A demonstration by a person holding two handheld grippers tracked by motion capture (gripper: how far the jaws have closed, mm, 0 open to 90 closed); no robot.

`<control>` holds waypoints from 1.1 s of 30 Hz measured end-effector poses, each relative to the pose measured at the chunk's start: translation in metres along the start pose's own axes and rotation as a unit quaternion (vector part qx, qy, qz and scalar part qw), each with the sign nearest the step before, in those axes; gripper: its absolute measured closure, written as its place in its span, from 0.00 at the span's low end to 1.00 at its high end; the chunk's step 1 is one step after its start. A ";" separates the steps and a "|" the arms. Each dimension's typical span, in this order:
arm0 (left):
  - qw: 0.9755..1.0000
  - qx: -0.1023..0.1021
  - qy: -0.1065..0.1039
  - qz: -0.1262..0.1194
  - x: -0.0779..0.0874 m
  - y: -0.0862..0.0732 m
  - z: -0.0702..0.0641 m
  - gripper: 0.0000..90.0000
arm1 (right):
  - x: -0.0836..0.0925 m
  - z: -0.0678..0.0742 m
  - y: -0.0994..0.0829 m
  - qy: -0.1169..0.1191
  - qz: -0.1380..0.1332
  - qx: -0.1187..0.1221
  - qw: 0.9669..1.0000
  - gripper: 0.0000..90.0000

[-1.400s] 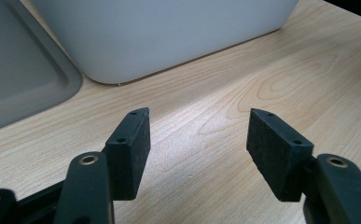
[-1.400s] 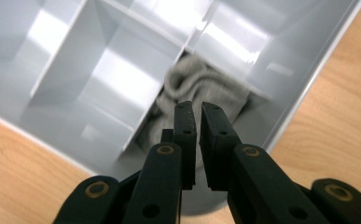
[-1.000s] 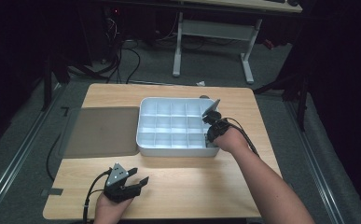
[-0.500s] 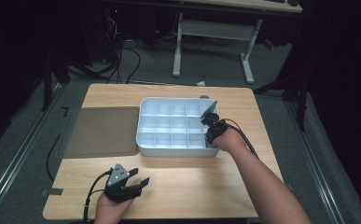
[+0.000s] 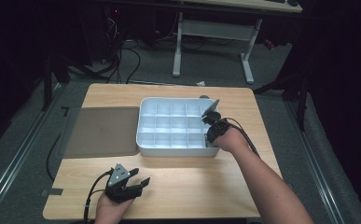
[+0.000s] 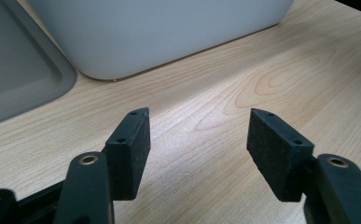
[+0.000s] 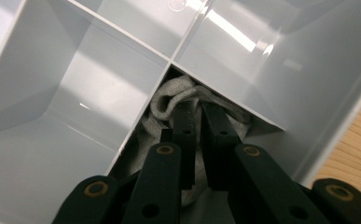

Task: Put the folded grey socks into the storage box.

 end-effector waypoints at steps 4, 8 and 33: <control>1.000 0.000 0.000 0.000 0.000 0.000 0.001 0.44 | 0.005 -0.004 -0.004 0.007 -0.007 -0.002 1.000 0.93; 1.000 0.003 0.000 -0.002 0.000 0.000 0.001 0.44 | 0.011 -0.007 -0.006 0.019 -0.014 -0.010 1.000 0.91; 1.000 0.003 0.002 -0.005 0.003 0.000 0.001 0.44 | 0.025 -0.010 -0.033 0.037 -0.111 -0.011 0.993 0.61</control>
Point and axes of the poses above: each handheld gripper's, and its own axes: x roughly backward along the jaws, y roughly out of its top, z roughly to its left, the point moved 1 cm from there along -x, roughly forward along the jaws, and after that the axes turned 14 degrees about z, right-handed, at the moved point
